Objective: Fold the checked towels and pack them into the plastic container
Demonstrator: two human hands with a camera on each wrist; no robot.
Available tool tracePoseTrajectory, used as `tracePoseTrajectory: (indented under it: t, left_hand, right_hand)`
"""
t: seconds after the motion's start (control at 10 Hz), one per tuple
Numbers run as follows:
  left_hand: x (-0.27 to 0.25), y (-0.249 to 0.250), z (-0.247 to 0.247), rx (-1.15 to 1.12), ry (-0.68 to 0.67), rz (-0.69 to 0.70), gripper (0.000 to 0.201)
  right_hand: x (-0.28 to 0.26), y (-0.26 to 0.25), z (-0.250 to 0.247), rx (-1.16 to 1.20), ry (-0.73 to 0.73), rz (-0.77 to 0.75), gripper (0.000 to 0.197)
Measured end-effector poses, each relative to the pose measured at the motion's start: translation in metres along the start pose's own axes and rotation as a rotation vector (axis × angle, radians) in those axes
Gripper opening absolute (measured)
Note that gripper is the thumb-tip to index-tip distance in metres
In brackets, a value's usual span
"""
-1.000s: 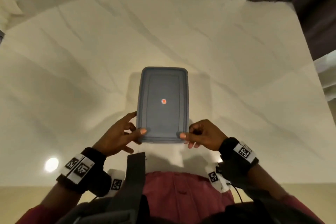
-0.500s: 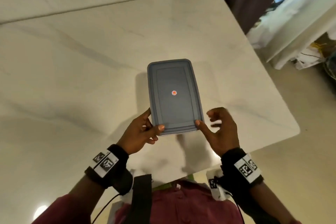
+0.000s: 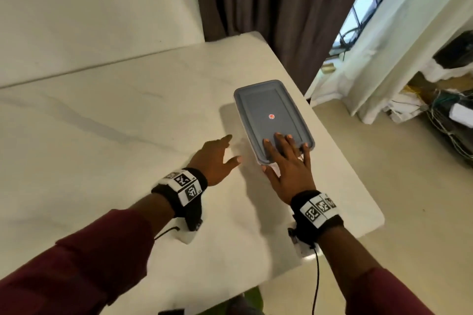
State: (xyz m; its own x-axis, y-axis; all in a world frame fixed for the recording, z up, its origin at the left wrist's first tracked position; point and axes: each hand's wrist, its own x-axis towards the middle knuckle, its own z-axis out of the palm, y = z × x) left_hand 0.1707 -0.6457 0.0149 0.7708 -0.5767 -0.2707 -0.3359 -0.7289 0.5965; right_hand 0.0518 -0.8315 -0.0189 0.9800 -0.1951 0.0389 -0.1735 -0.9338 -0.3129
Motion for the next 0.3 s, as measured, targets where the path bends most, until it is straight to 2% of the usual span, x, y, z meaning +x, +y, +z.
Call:
tracePoseTrajectory:
  t: [0.1,0.2,0.3]
  left_hand:
    - [0.014,-0.018,-0.040,0.292,0.041,0.018,0.073]
    - [0.018,-0.036,-0.077,0.406,0.108,-0.030,0.074]
    - [0.004,-0.052,-0.102,0.427,0.165,-0.092,0.074]
  right_hand:
    - [0.072,0.010,-0.012,-0.038,-0.077,-0.017,0.066]
    - [0.143,0.008,-0.025,-0.049,-0.192,0.013,0.064]
    - [0.183,-0.007,-0.039,-0.148,-0.258,0.034,0.070]
